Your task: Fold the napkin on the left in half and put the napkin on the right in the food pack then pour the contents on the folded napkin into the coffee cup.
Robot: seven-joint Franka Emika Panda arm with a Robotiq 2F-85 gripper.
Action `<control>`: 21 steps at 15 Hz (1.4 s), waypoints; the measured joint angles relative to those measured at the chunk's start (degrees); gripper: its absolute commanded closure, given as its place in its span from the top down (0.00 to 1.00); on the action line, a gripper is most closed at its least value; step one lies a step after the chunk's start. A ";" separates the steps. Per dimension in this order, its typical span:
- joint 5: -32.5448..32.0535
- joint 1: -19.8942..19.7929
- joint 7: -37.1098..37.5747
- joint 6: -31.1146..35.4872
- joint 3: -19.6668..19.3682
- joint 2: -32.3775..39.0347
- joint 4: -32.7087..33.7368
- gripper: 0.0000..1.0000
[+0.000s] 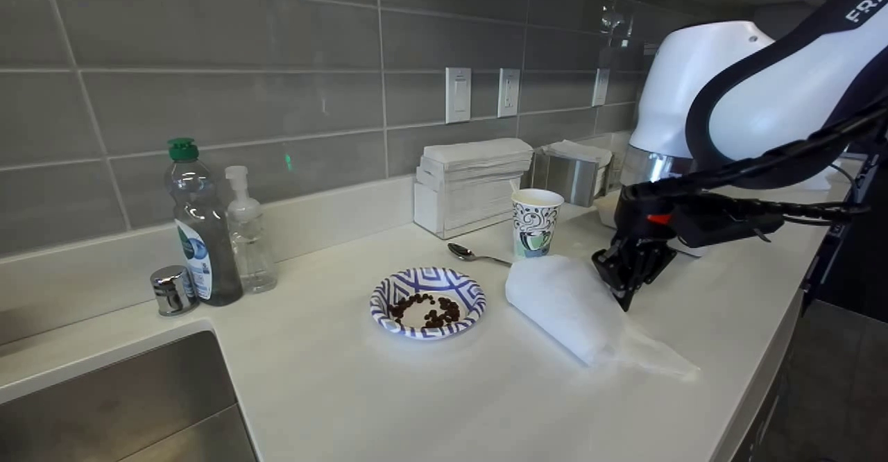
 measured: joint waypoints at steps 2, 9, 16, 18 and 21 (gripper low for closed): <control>-3.04 -1.04 2.77 -0.59 0.22 -0.44 0.00 0.00; -6.74 -2.53 7.00 -4.82 0.94 -2.95 0.15 0.00; -17.79 -8.34 19.18 -4.90 3.66 -7.17 0.23 0.00; -22.34 -10.61 24.36 -4.87 5.11 -8.46 0.24 0.00; -30.51 -14.55 33.44 -4.87 7.78 -9.89 0.23 0.00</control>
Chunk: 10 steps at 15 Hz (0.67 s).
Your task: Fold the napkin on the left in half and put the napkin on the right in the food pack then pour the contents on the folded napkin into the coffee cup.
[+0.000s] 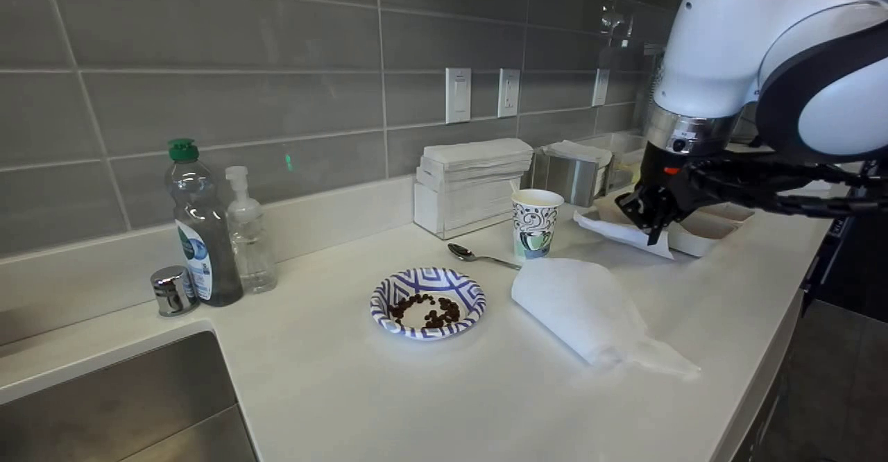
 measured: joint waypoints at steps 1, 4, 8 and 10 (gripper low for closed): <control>-2.89 -1.30 3.63 0.00 0.82 -0.38 0.00 0.00; -10.29 -3.91 13.68 -0.04 1.95 -1.47 -0.02 0.00; -12.34 -4.11 19.49 -0.05 1.22 -2.54 -0.02 0.01; -12.34 -4.10 19.77 -0.05 1.15 -2.69 -0.02 0.00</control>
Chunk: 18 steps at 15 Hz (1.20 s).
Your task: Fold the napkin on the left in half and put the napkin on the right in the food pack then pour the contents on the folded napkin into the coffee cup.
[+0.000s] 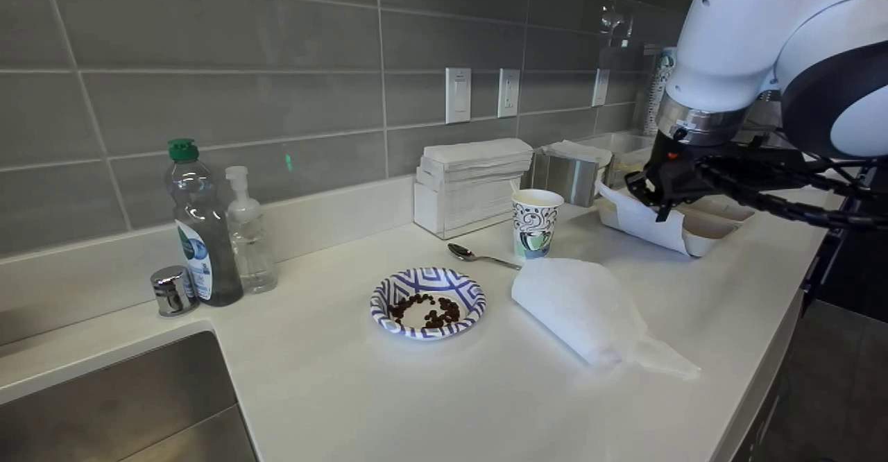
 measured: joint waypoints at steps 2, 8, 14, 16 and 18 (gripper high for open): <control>0.00 0.25 0.10 0.00 -0.28 0.00 0.00 0.00; -7.07 -0.93 7.27 0.46 -1.74 -0.95 3.72 0.00; -19.90 -8.57 18.60 -1.11 0.08 -3.79 6.18 0.00; -24.94 -11.39 22.64 -2.73 0.81 -3.89 6.55 0.00; -31.51 -10.60 27.65 -5.47 -1.35 -3.06 6.88 0.00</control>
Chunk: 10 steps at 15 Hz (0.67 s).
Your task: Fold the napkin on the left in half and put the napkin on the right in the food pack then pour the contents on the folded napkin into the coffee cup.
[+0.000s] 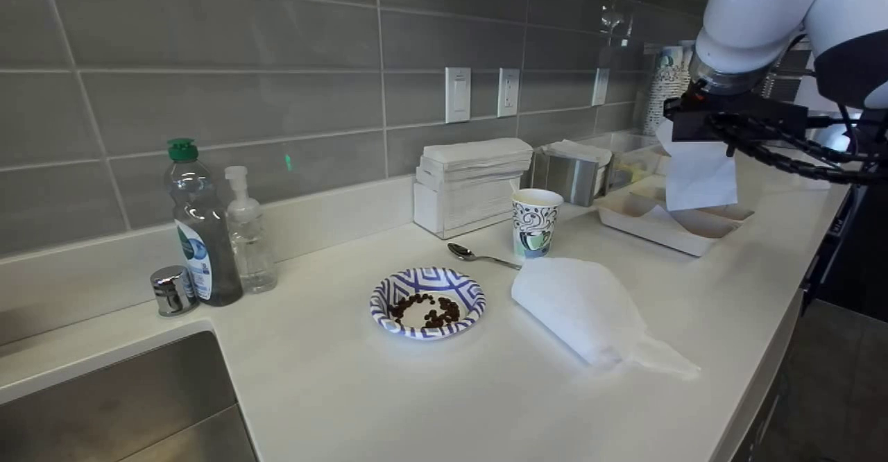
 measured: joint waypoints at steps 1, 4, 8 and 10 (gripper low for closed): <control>-3.67 1.16 2.90 -1.46 -1.64 0.92 0.18 0.00; -13.56 5.36 11.70 -3.91 -6.89 5.60 1.07 0.00; -20.91 11.04 18.67 -3.98 -13.60 14.22 3.38 0.33; -21.21 13.10 19.19 -3.92 -15.67 17.55 4.69 0.47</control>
